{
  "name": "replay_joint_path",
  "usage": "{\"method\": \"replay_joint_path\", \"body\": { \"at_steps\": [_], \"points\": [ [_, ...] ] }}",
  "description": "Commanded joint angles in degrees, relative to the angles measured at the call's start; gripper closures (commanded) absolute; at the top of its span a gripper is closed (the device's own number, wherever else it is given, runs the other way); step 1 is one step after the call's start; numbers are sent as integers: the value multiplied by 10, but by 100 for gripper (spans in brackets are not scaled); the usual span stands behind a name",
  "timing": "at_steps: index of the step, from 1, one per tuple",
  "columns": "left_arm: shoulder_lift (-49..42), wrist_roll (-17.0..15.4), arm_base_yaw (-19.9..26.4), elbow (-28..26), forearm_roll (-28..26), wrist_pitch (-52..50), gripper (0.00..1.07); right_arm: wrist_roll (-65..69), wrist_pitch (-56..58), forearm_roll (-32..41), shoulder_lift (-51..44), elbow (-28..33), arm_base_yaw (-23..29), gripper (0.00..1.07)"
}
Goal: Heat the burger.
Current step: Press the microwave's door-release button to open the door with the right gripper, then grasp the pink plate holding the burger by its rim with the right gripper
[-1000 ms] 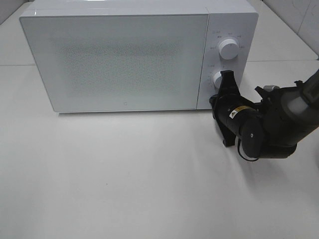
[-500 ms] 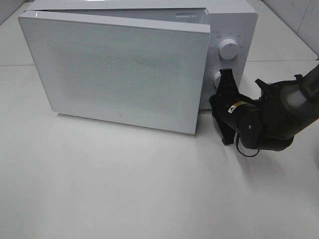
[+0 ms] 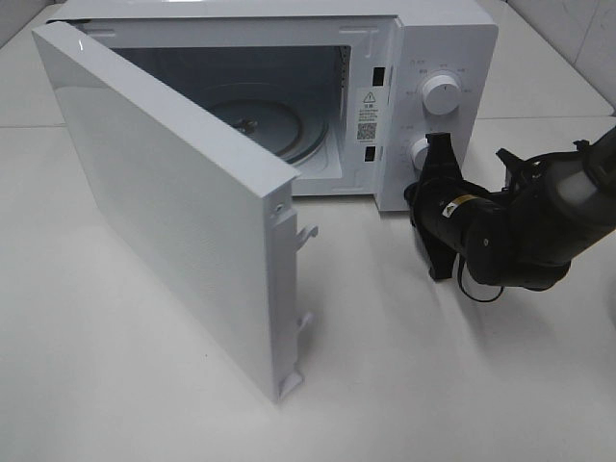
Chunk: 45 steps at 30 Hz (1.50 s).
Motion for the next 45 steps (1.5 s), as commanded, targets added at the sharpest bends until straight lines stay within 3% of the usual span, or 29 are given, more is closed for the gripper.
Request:
{"method": "replay_joint_path", "body": {
  "at_steps": [1, 21, 34, 41, 45],
  "points": [
    [-11, -1, -4, 1, -1, -2, 7, 1, -99, -20, -14, -27, -6, 107],
    [-11, -1, -4, 1, -1, -2, 7, 17, -88, -11, -14, 50, 26, 107],
    [-11, -1, -4, 1, -1, -2, 7, 5, -90, -9, -68, 121, 26, 107],
    [-11, -1, -4, 1, -1, -2, 7, -105, -53, -11, -140, 186, 26, 107],
    [-11, -1, -4, 1, -1, -2, 7, -266, -9, -13, -230, 231, 26, 107]
  ]
}}
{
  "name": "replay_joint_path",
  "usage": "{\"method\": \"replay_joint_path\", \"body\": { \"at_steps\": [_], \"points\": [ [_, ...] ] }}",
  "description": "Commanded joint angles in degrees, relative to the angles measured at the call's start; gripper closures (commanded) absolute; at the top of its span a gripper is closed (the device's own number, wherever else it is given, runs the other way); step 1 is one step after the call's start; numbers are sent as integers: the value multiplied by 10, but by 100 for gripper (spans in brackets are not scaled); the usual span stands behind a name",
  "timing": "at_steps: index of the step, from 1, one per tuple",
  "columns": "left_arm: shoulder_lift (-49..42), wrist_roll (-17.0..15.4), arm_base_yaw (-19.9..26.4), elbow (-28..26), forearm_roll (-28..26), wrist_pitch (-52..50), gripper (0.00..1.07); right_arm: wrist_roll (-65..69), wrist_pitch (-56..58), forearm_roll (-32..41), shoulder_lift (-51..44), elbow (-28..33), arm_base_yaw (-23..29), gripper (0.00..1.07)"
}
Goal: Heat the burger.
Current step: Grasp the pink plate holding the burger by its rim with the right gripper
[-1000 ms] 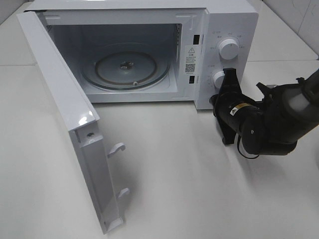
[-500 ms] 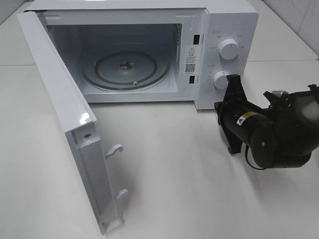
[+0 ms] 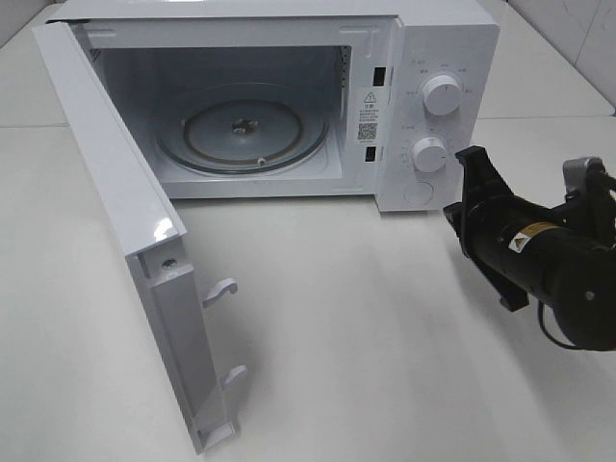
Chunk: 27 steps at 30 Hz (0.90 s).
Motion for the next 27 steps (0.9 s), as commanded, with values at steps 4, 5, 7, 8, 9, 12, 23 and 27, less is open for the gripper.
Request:
{"method": "replay_joint_path", "body": {
  "at_steps": [4, 5, 7, 8, 9, 12, 23, 27],
  "points": [
    [-11, -1, -4, 1, -1, -2, 7, -202, 119, -8, -116, 24, -1, 107],
    [-11, -1, -4, 1, -1, -2, 7, -296, 203, 1, -162, 22, -1, 107],
    [-11, -1, -4, 1, -1, -2, 7, -347, 245, 9, -179, 22, -1, 107],
    [-11, -1, -4, 1, -1, -2, 7, -460, 333, 25, -217, 14, -1, 107],
    [-11, -1, -4, 1, -1, -2, 7, -506, 374, 33, -230, 9, -2, 107],
    [-11, -1, -4, 1, -1, -2, 7, -606, 469, 42, -250, -7, -2, 107],
    [-11, -1, -4, 1, -1, -2, 7, -752, 834, -29, -260, -123, -2, 106],
    [-11, -1, -4, 1, -1, -2, 7, -752, 835, -42, -260, -140, -2, 105]
  ]
}}
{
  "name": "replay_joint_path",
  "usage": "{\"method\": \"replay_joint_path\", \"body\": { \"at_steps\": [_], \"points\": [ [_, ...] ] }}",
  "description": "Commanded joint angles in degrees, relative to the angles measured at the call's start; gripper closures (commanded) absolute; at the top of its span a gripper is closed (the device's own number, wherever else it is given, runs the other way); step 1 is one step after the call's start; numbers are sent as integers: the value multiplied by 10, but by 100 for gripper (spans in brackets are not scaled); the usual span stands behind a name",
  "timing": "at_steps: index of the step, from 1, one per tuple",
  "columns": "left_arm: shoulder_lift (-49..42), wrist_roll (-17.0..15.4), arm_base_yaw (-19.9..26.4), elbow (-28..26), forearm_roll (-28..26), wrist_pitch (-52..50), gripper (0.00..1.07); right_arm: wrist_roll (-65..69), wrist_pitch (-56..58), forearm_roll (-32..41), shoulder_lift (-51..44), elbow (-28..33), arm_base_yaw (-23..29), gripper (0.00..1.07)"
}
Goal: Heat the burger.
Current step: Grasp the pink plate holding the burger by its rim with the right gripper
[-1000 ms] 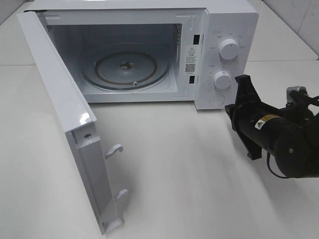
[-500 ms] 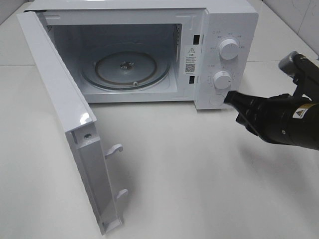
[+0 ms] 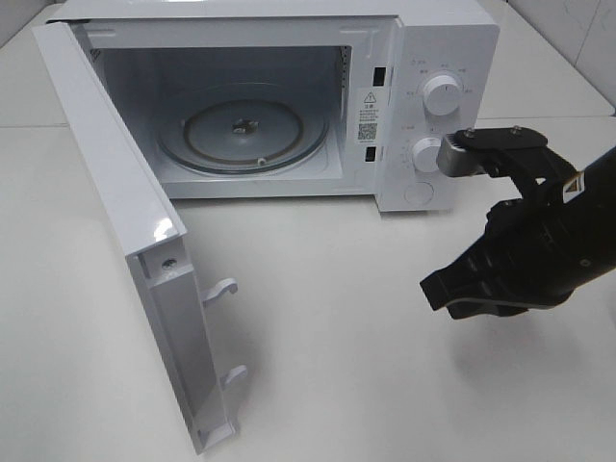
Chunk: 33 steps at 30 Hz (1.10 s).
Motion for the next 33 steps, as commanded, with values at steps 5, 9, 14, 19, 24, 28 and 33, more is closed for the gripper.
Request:
{"method": "replay_joint_path", "body": {
  "at_steps": [5, 9, 14, 19, 24, 28, 33],
  "points": [
    [-11, -1, -4, 1, -1, -2, 7, 0, 29, -34, -3, -23, -2, 102],
    [-11, -1, -4, 1, -1, -2, 7, 26, 57, -43, -3, -23, -2, 95],
    [-11, -1, -4, 1, -1, -2, 7, 101, 103, -93, -3, -23, -2, 56],
    [-11, -1, -4, 1, -1, -2, 7, 122, 103, -111, -3, -23, -2, 6],
    [-11, -1, -4, 1, -1, -2, 7, 149, 103, -142, -2, -23, -33, 7],
    [-11, -1, -4, 1, -1, -2, 7, 188, 103, -206, 11, -23, -95, 7],
    [-11, -1, -4, 1, -1, -2, 7, 203, 101, -219, 49, -23, -160, 10]
  ]
}}
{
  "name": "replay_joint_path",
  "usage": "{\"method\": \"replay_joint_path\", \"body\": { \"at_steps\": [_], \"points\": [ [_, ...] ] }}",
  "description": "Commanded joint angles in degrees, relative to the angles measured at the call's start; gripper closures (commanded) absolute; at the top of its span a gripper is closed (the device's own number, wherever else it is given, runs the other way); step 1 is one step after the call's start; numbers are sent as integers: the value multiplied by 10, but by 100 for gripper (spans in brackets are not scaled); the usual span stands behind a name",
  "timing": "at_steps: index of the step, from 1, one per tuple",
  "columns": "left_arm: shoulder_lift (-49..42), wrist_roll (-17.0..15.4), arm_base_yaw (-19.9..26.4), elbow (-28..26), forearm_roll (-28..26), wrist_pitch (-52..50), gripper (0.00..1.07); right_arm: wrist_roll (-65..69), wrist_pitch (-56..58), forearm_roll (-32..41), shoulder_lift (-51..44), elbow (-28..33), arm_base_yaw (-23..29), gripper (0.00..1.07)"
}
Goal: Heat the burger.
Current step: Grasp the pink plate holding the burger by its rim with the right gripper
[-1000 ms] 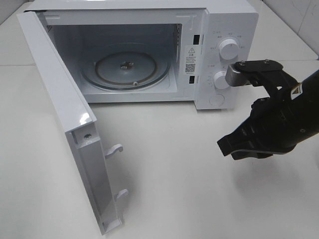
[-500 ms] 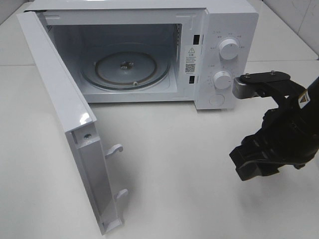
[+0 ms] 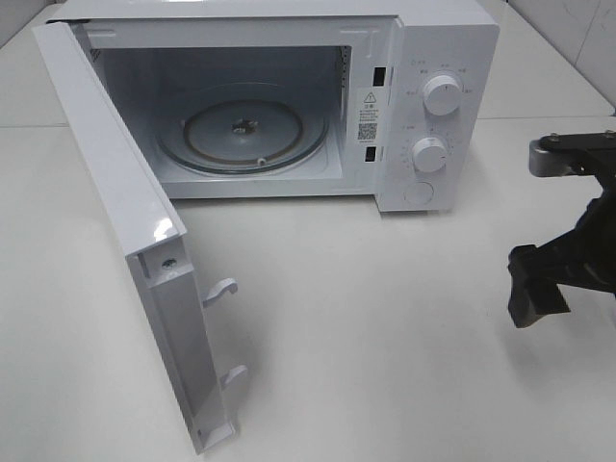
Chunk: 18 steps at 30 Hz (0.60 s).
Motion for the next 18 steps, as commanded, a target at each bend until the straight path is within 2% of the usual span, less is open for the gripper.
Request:
{"method": "replay_joint_path", "body": {
  "at_steps": [1, 6, 18],
  "points": [
    [-11, -1, -4, 1, -1, -2, 7, 5, 1, -11, 18, -3, -26, 10],
    [-11, -1, -4, 1, -1, -2, 7, -14, -2, -57, 56, -3, -77, 11],
    [-11, -1, -4, 1, -1, -2, 7, -80, -56, -71, 66, -3, -164, 16]
  ]
}}
